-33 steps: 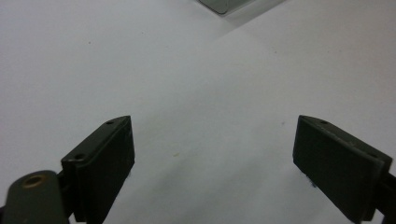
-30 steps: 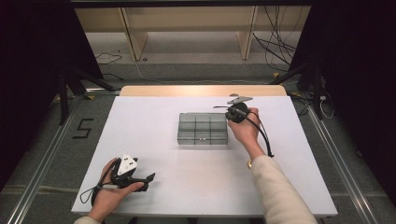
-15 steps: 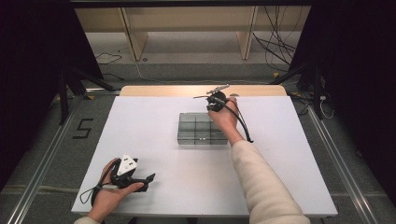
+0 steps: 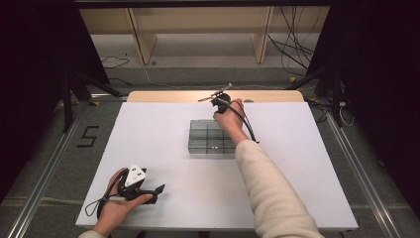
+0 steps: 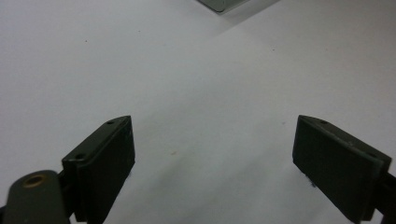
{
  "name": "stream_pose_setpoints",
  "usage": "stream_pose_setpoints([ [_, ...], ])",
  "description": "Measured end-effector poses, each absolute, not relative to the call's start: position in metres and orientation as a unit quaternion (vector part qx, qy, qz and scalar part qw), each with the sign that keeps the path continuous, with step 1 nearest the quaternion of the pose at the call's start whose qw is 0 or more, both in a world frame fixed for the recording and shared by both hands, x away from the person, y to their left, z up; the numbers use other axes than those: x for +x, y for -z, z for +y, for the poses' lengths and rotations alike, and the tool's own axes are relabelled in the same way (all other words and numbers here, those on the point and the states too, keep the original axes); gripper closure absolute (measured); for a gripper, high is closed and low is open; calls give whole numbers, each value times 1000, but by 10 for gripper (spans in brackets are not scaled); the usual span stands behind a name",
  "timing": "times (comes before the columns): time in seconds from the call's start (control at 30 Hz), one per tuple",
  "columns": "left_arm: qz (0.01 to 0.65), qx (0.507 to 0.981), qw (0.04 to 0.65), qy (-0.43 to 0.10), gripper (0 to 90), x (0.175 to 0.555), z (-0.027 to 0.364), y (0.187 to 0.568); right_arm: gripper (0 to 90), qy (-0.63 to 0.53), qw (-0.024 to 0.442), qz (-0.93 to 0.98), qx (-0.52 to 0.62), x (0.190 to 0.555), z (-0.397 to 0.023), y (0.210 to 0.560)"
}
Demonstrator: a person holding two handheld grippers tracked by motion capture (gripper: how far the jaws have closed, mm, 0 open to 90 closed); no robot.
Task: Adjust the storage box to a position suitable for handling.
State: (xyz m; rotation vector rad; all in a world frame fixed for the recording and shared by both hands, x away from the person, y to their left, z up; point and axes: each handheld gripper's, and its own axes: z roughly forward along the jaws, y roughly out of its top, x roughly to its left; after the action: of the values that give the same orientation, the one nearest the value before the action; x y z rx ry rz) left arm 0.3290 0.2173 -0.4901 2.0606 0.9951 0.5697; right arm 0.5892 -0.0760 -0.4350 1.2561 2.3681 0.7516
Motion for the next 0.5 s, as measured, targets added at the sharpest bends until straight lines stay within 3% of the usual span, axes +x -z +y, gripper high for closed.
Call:
stream_pose_setpoints([
  [0.5, 390, 808, 381, -224, 126, 329, 218, 490, 900, -229, 153, 852, 446, 597, -65, 440],
])
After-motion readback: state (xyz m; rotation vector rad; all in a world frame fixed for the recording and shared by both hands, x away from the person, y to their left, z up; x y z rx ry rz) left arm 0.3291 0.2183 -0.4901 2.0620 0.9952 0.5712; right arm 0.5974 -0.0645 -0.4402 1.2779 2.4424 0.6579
